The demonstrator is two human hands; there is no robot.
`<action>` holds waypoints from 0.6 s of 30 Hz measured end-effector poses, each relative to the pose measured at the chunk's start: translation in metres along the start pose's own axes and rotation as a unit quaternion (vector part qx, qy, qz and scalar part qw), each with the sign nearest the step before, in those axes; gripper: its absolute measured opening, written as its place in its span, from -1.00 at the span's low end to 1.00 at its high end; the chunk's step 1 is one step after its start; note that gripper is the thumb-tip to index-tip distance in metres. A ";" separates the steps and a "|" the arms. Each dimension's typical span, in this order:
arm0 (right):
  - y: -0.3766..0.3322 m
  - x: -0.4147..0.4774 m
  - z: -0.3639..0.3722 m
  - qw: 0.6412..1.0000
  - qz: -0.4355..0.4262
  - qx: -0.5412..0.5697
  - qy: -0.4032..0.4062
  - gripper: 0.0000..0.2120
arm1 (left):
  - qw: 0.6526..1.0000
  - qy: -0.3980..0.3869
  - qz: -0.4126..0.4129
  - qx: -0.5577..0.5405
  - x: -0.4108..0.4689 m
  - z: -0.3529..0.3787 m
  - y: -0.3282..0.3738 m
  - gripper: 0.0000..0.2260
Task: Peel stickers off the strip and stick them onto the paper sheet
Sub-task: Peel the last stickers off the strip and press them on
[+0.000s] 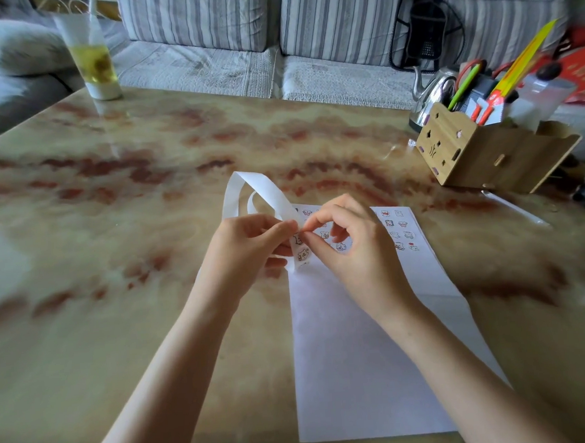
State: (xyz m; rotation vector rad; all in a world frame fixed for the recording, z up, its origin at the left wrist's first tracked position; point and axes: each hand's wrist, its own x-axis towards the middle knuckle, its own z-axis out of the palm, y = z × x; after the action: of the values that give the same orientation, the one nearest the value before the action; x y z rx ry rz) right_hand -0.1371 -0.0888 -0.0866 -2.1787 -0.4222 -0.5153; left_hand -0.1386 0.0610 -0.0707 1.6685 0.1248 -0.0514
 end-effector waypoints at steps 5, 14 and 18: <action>-0.004 0.003 -0.002 0.998 0.019 0.044 -0.038 -0.98 | 1.000 0.004 0.003 0.001 0.003 -0.004 -0.001 -0.86; -0.008 0.008 -0.010 0.970 0.124 0.205 -0.034 -0.92 | 0.999 0.035 0.016 0.023 0.009 -0.012 -0.006 -0.87; 0.004 0.019 -0.020 0.951 0.222 0.211 -0.043 -0.98 | 0.997 0.070 0.018 0.036 0.014 -0.024 -0.007 -0.88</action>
State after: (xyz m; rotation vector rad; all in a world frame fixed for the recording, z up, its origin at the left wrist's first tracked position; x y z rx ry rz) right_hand -0.1232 -0.1047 -0.0689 -1.8033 -0.0671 -0.0679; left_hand -0.1268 0.0860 -0.0770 1.7455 0.2017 0.0897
